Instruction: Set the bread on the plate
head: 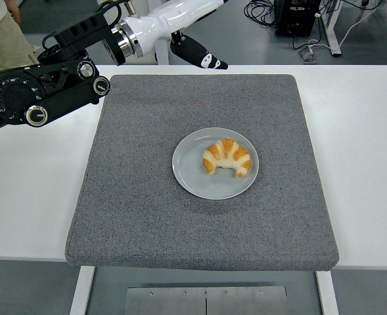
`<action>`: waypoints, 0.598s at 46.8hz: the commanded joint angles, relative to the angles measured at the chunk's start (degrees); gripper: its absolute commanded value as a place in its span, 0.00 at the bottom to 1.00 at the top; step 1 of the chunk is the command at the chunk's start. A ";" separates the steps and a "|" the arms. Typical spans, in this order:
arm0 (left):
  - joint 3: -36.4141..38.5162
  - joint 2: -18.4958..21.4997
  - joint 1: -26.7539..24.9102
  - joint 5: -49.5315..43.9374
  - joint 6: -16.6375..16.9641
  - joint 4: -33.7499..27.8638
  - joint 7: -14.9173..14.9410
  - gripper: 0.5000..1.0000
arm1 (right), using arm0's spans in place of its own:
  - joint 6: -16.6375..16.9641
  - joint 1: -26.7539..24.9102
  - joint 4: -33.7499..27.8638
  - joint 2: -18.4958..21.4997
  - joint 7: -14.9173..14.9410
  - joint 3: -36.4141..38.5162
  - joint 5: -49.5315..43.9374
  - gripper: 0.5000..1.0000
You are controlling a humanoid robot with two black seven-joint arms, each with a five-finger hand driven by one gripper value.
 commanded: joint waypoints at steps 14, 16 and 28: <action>-0.90 2.50 0.21 -10.30 0.21 0.97 0.71 0.95 | 0.00 -0.03 0.00 0.00 0.00 0.00 -0.02 1.00; -0.81 2.94 0.47 -12.32 0.21 1.14 0.62 0.95 | 0.00 0.05 0.00 0.00 0.00 0.00 -0.02 1.00; -0.81 3.39 1.62 -26.20 0.74 6.41 0.71 0.95 | 0.00 -0.03 0.00 0.00 0.00 0.00 -0.02 1.00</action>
